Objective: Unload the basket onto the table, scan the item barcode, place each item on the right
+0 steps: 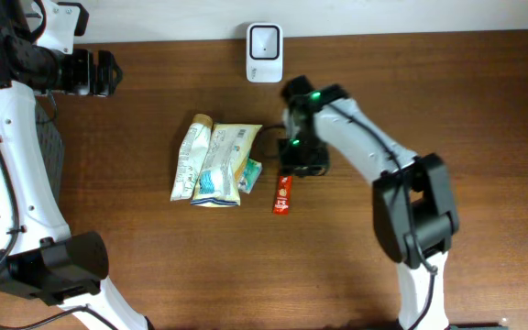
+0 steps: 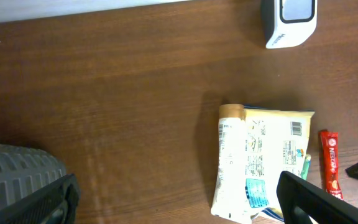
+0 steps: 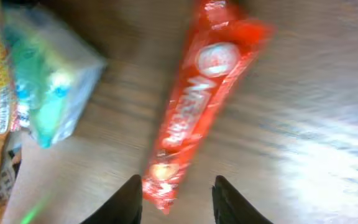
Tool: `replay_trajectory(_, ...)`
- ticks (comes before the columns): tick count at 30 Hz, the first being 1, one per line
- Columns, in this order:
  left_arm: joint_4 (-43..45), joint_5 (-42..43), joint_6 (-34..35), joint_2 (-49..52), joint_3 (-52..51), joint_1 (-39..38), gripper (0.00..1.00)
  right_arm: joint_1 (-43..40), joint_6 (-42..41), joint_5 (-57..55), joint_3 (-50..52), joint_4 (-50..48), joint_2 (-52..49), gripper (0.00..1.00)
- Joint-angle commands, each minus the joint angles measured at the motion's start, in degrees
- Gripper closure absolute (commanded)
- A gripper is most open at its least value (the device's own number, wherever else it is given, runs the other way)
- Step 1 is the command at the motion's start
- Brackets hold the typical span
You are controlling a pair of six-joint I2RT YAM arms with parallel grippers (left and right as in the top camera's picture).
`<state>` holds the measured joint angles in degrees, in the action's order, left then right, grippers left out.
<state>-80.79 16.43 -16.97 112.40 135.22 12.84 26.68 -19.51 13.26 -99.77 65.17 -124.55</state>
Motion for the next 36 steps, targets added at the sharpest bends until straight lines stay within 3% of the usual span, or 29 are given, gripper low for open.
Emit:
replay_trajectory(1, 0.1, 0.1, -0.7, -1.0, 0.3, 0.2, 0.01, 8.3, -13.7, -14.4, 0.9, -1.0, 1.2, 0.72)
replay_trajectory(4, 0.1, 0.1, -0.7, -1.0, 0.3, 0.2, 0.01, 12.5, -21.8, -22.9, 3.4, -2.5, 0.7, 0.78)
replay_trajectory(15, 0.1, 0.0, -0.7, -1.0, 0.3, 0.2, 0.01, 13.1, -21.9, -24.2, 6.3, -5.4, -2.6, 0.78)
replay_trajectory(18, 0.1, 0.1, -0.7, -1.0, 0.3, 0.2, 0.01, 13.1, -21.9, -24.0, 6.3, -5.7, -3.5, 0.83)
replay_trajectory(21, 0.1, 0.1, -0.7, -1.0, 0.3, 0.2, 0.01, 11.7, -21.3, -22.3, 6.1, -5.4, -4.9, 0.96)
replay_trajectory(26, 0.1, 0.1, -0.7, -1.0, 0.3, 0.2, 0.01, 10.0, -21.1, -21.1, 2.5, -0.6, -4.3, 0.96)
replay_trajectory(29, 0.1, 0.1, -0.7, -1.0, 0.3, 0.2, 0.01, 8.5, -9.9, -10.5, -0.4, 0.3, -1.5, 0.96)
replay_trajectory(32, 0.1, 0.1, -0.7, -1.0, 0.3, 0.2, 0.01, 6.5, 6.2, 14.8, -0.4, -7.9, 4.7, 0.96)
replay_trajectory(36, 0.1, 0.0, -0.7, -1.0, 0.3, 0.2, 0.01, 1.7, 14.6, 37.1, -0.4, -12.4, 8.5, 0.96)
